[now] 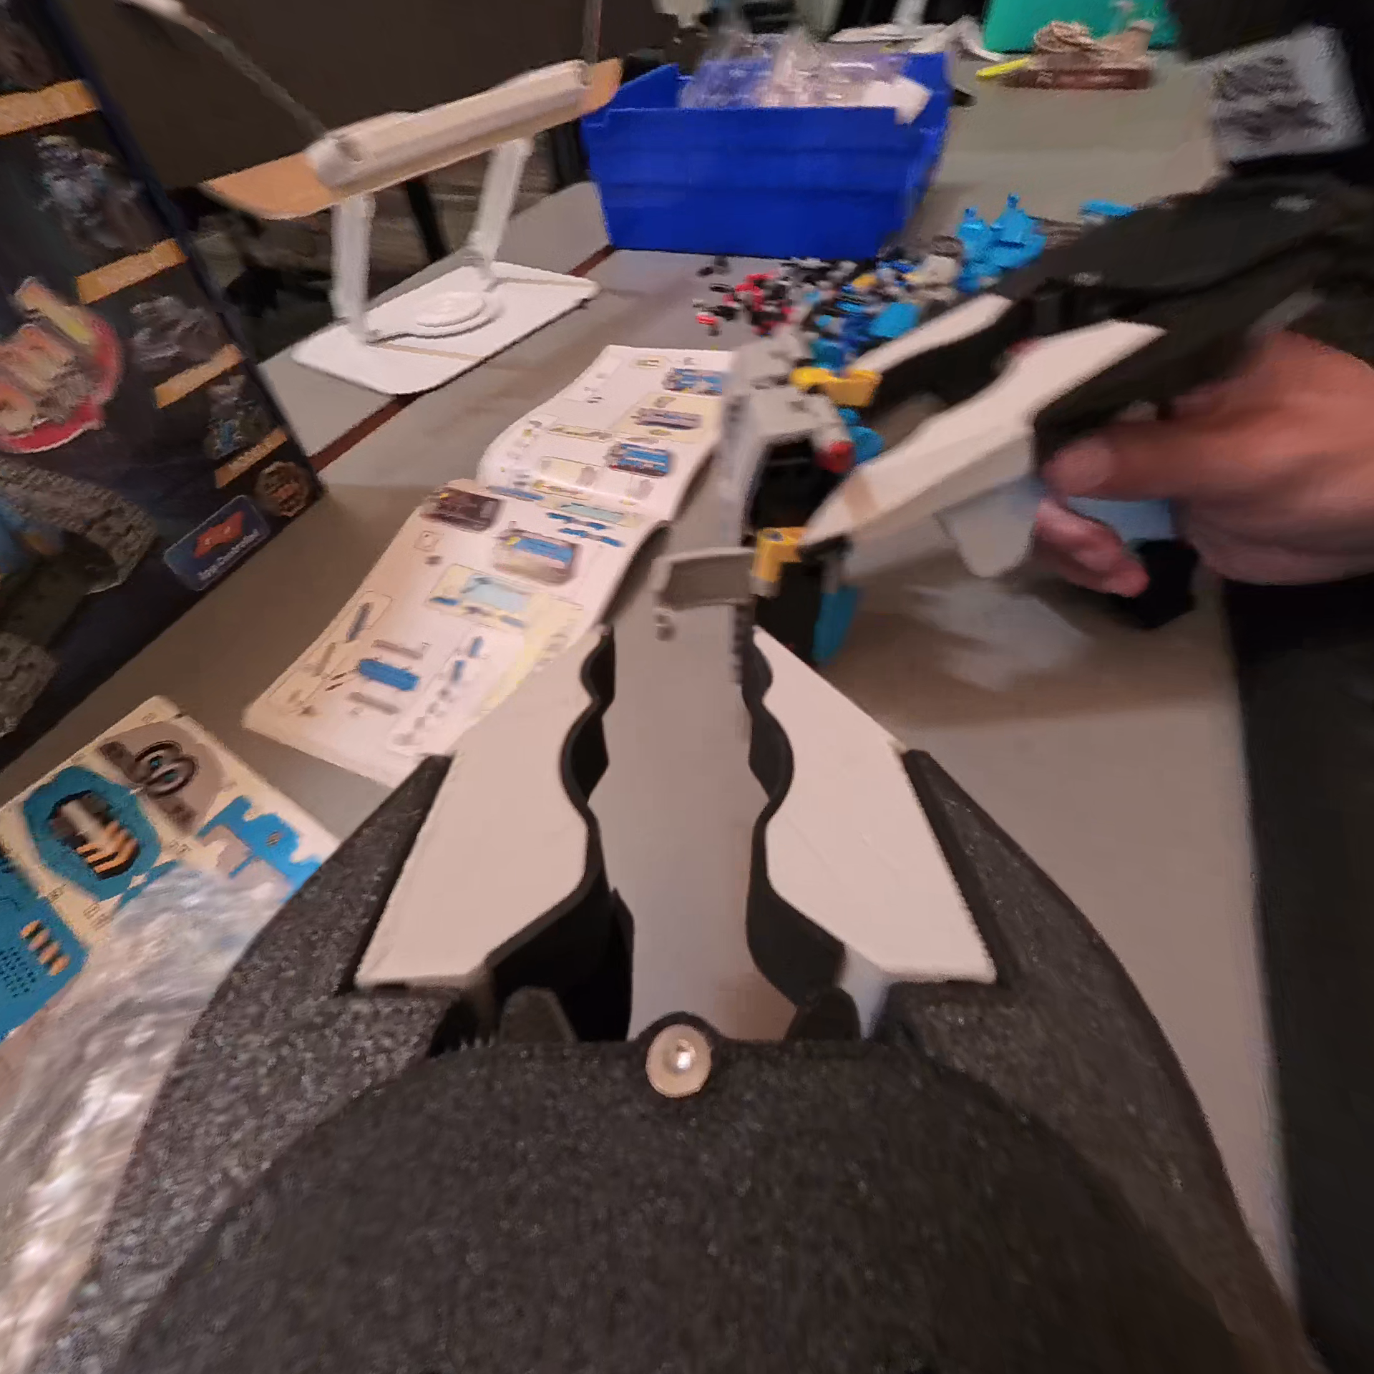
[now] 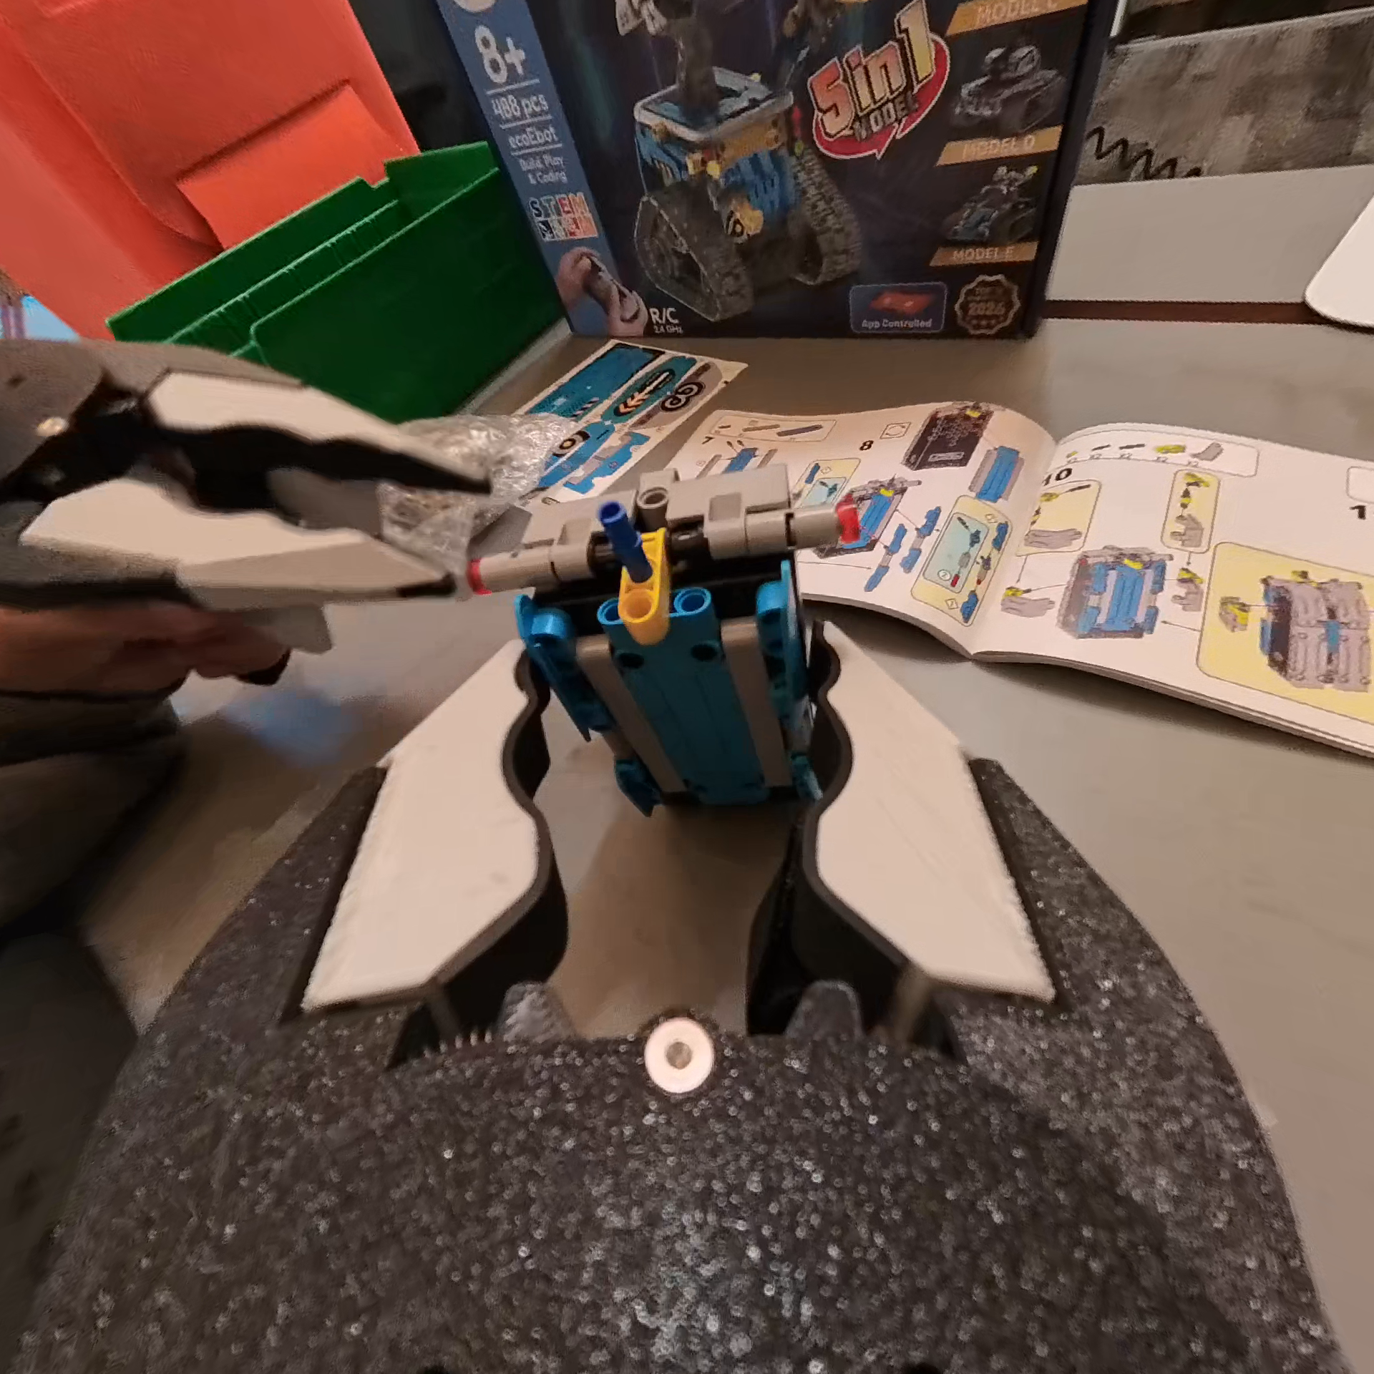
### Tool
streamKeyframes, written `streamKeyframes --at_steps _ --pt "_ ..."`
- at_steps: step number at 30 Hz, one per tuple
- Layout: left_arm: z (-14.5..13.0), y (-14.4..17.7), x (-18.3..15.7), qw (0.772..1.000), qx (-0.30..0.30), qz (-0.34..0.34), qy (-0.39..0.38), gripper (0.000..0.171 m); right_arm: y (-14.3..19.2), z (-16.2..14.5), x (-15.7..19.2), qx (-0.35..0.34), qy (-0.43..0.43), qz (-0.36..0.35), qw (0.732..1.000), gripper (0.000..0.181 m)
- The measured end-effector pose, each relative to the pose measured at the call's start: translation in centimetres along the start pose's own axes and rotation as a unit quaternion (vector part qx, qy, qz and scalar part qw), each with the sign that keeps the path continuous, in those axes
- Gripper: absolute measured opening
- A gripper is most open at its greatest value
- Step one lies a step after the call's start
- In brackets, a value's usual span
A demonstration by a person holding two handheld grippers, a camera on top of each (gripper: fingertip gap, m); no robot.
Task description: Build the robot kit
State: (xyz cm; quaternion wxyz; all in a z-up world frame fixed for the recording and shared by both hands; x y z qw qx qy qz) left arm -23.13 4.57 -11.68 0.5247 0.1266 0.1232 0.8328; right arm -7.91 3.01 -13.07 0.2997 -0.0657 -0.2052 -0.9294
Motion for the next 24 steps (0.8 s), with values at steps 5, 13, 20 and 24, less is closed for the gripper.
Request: streamKeyframes --at_steps 5,13,20,24 --pt "-1.7 -2.1 -4.3 0.996 0.053 -0.037 -0.062 0.008 0.5 -0.4 0.0 -0.002 -0.017 0.029 0.999 0.074" --pt "-1.0 -5.7 -1.5 0.996 0.071 0.045 -0.016 0.001 1.6 -1.1 0.7 0.013 -0.006 0.055 0.998 0.069" --pt "-1.6 -5.6 -0.6 0.993 0.088 0.071 -0.016 0.004 1.9 -1.4 1.3 0.033 0.033 0.046 0.998 0.066" --pt "-1.7 -4.0 0.3 0.993 0.061 0.102 -0.009 0.005 5.1 0.0 -0.4 0.032 0.081 0.038 0.995 0.064"
Point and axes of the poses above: each gripper's, where its closed fingertips meet, y back along the fingers, z out of its top, x = y × z across the jaws, the point moved 6 cm from there along y, back along the fingers, and after that the axes turned 2 degrees about z, right-handed, at the moved point
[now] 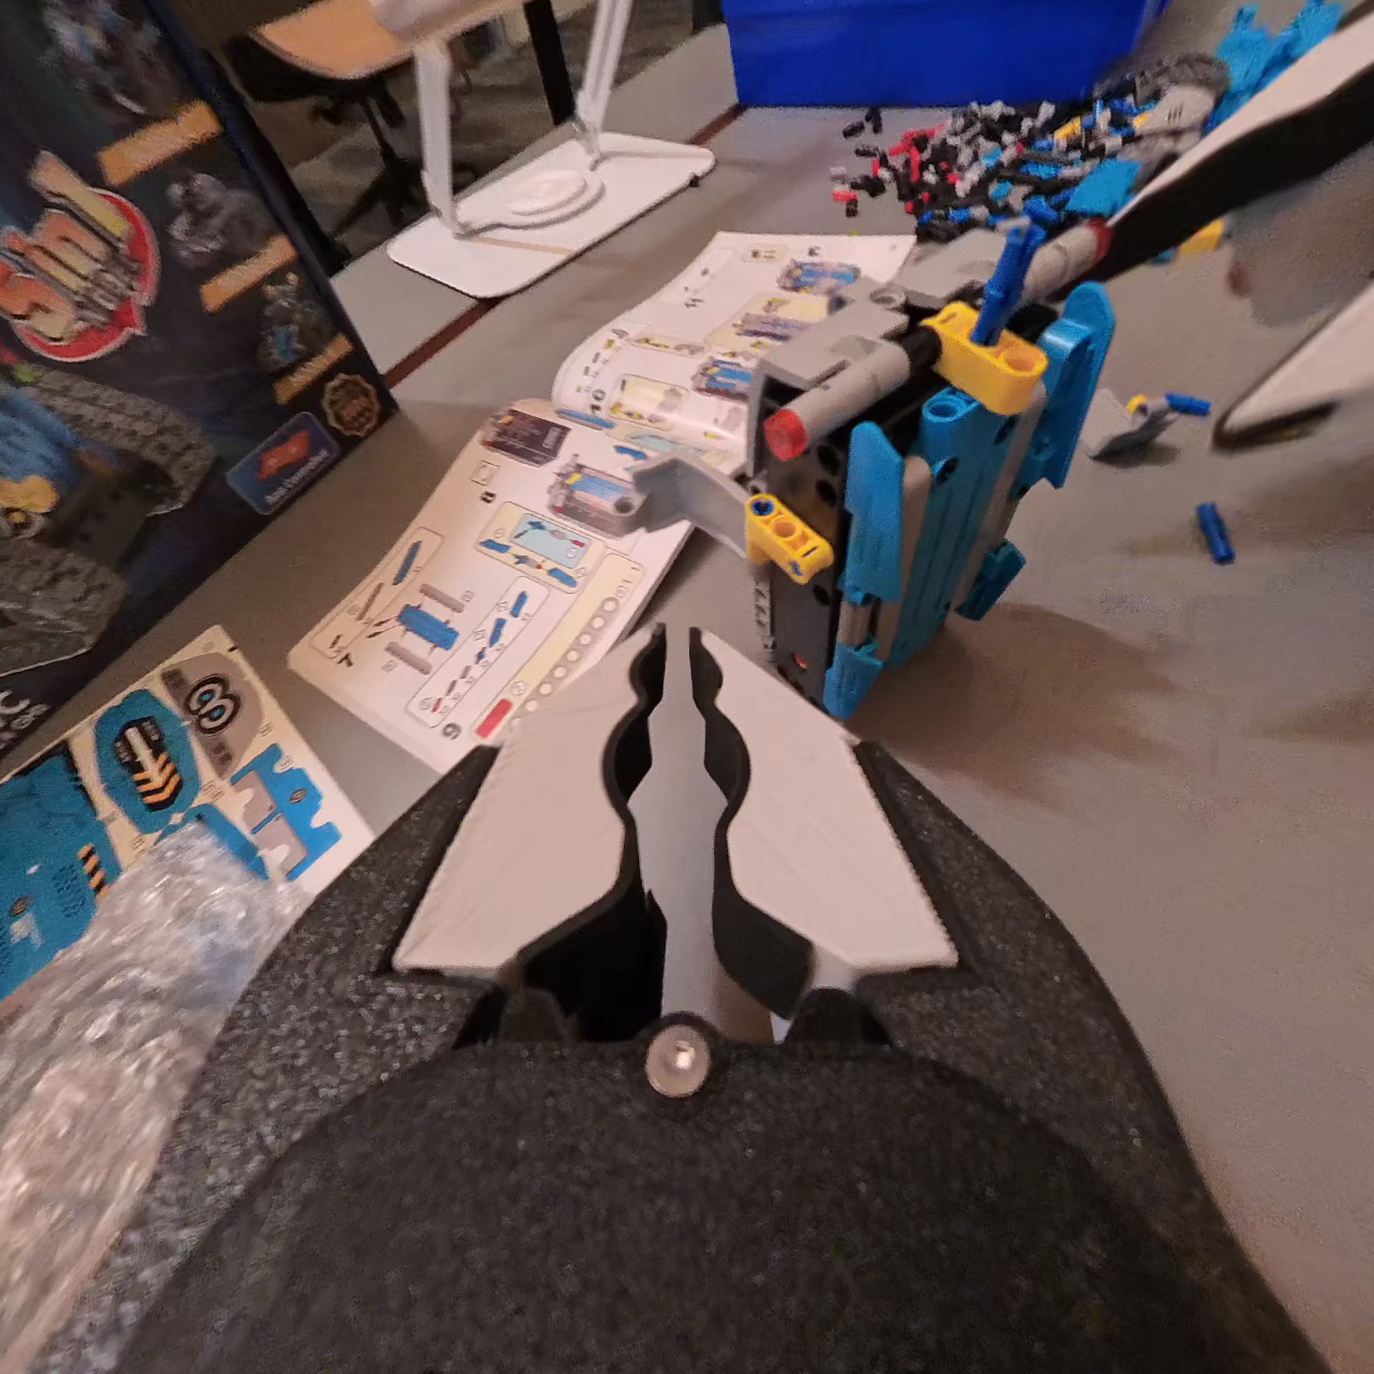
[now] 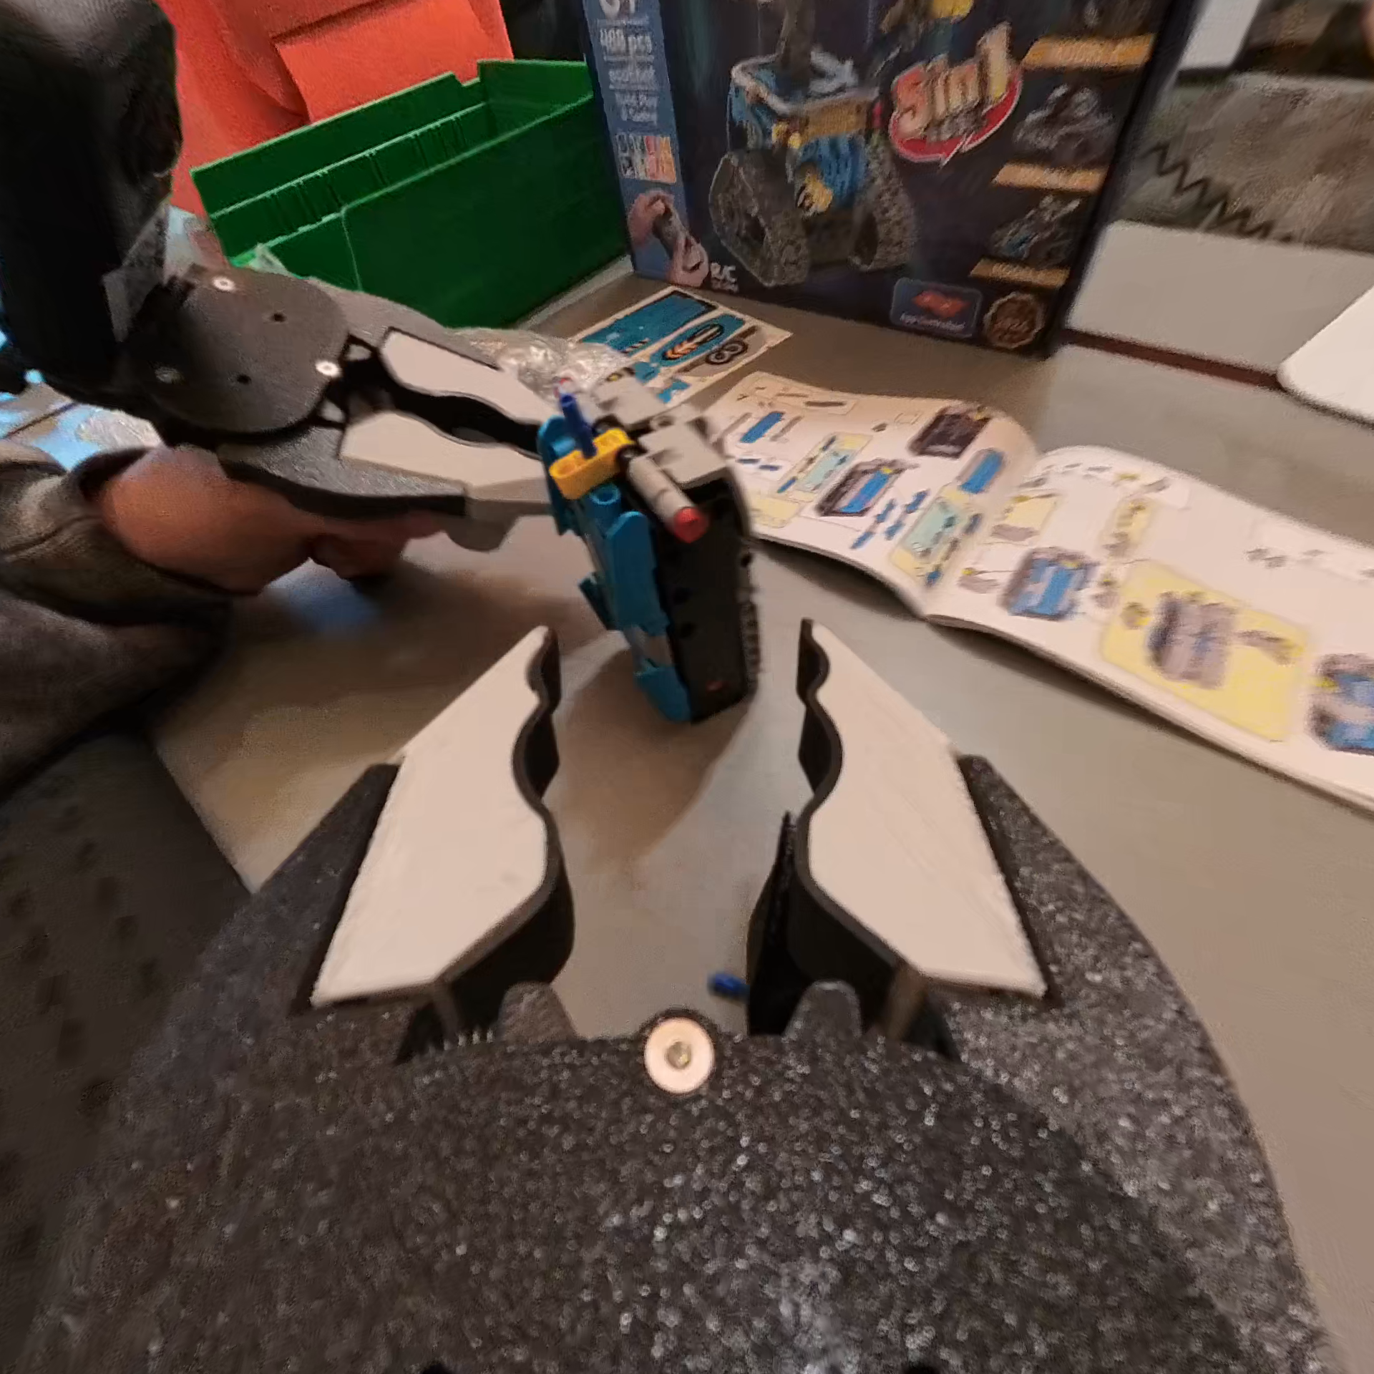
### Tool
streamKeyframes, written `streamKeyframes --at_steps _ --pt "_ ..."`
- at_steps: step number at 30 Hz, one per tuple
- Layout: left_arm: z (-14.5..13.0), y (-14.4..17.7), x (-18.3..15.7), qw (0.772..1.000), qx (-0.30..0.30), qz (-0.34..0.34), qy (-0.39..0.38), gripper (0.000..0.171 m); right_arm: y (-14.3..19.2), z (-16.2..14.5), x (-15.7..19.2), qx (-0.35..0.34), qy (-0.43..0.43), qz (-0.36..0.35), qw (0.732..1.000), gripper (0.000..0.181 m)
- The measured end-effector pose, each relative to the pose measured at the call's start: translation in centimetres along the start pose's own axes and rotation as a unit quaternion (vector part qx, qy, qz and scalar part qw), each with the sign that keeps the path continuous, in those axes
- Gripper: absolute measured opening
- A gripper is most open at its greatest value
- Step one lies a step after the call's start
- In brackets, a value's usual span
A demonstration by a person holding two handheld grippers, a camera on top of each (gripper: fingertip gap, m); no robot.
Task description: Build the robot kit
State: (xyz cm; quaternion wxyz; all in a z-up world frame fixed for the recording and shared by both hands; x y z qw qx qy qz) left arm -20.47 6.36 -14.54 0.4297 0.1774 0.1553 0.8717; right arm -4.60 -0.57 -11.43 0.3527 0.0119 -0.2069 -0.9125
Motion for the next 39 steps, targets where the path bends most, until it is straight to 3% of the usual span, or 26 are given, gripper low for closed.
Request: streamKeyframes --at_steps 5,9,12,22,39 --pt "-0.1 1.9 1.4 0.999 -0.046 0.025 0.015 0.005 5.3 -1.2 -6.9 0.007 0.031 -0.084 0.996 0.056" --pt "-0.3 1.5 1.8 0.999 -0.035 0.024 0.030 0.006 5.8 -3.9 -11.0 0.015 -0.050 -0.097 0.994 0.054" --pt "-0.5 1.2 1.5 0.999 -0.021 0.019 0.019 0.007 5.1 -3.9 -11.5 0.011 -0.092 -0.070 0.993 0.050" --pt "-0.6 1.1 0.6 1.000 -0.015 0.005 -0.012 0.007 4.5 -4.5 -11.0 0.039 -0.076 -0.064 0.994 0.042" --pt "-1.2 -0.4 1.4 0.998 0.033 -0.037 0.041 0.013 4.9 -4.4 -12.8 0.011 -0.131 -0.064 0.989 0.039"
Point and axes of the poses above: each gripper's, where its closed fingertips meet, y back along the fingers, z out of its top, x = y × z across the jaws, the point moved 6 cm from there along y, back along the fingers, and after that the axes turned 2 degrees about z, right-handed, at the moved point
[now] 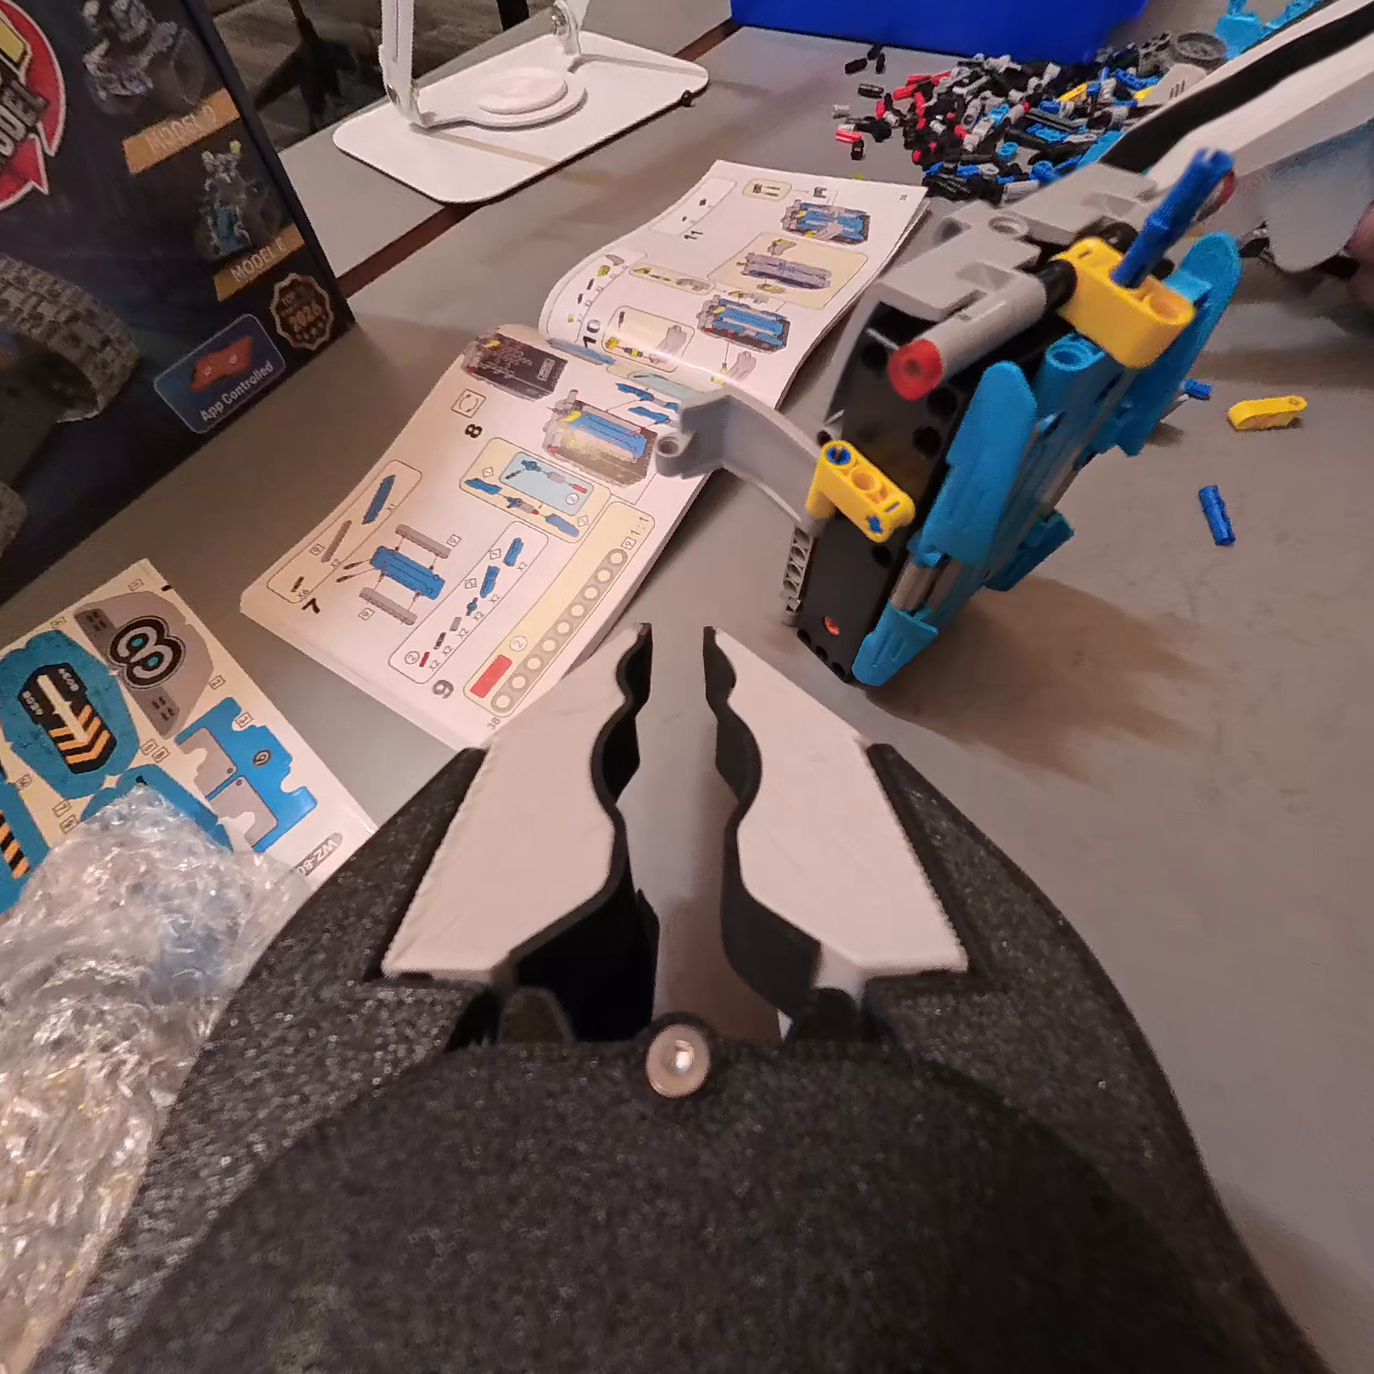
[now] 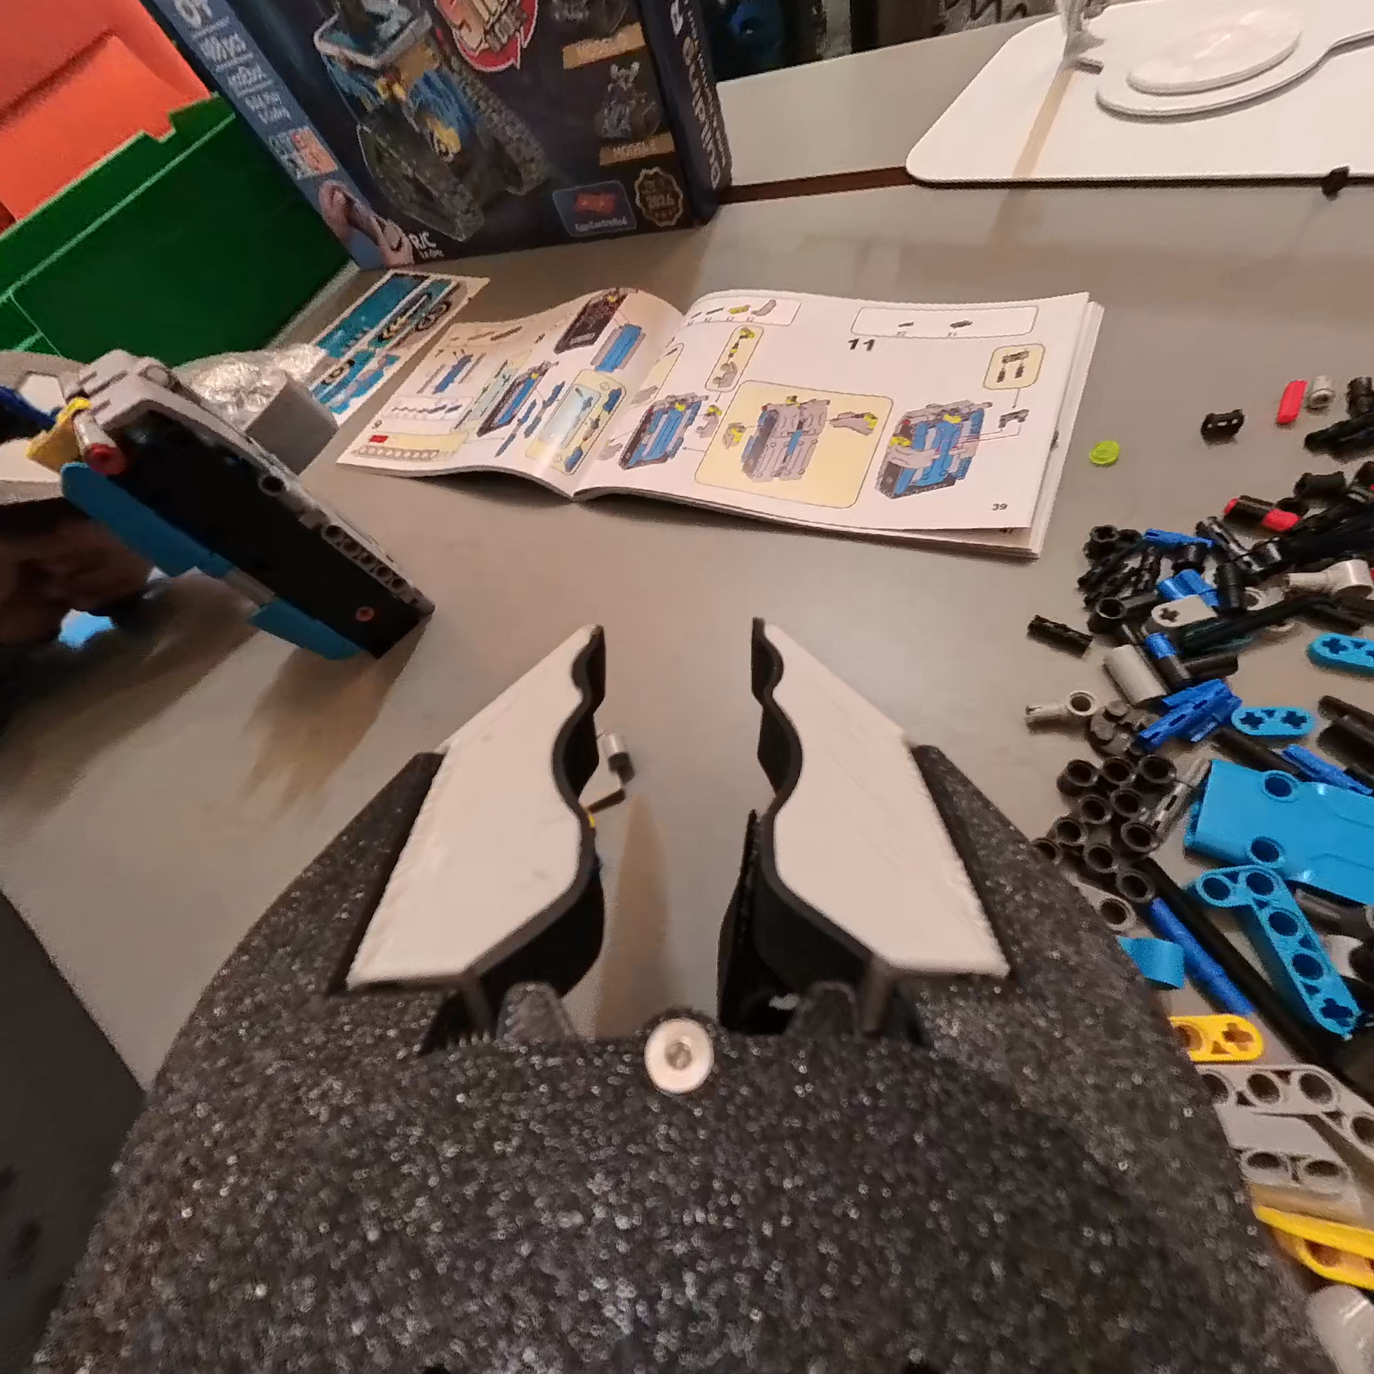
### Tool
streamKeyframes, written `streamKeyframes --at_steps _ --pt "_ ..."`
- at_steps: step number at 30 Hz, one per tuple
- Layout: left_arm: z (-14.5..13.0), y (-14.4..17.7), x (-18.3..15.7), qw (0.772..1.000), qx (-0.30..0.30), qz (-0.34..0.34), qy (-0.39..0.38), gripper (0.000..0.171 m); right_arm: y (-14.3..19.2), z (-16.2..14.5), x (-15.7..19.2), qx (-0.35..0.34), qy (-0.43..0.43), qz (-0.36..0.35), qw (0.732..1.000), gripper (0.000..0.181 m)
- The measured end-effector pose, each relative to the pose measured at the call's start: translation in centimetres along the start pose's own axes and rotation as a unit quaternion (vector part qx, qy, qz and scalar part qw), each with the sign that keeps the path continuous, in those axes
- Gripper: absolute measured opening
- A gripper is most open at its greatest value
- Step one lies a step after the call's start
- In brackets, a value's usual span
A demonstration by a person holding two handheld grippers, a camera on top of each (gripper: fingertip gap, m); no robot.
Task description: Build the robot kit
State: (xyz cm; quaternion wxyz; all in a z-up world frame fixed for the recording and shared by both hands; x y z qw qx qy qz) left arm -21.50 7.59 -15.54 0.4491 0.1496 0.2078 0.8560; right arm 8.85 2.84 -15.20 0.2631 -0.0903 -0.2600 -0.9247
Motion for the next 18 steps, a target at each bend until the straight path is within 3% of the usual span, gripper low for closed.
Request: streamKeyframes --at_steps 13,18 --pt "-0.02 -0.05 -0.57 1.000 0.000 -0.024 -0.015 0.013 -0.69 0.08 -0.04 -0.002 -0.030 0.028 0.999 0.037" --pt "0.18 0.07 0.04 0.998 -0.010 -0.053 0.027 0.013 -0.83 -0.08 -0.30 0.001 -0.048 0.034 0.998 0.036"
Point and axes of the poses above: each gripper's, where its closed fingertips meet, y back along the fingers, z out of its top, x = y × z across the jaws, the point moved 6 cm from there along y, back along the fingers, and after that the axes turned 2 degrees about z, right-handed, at the moved point
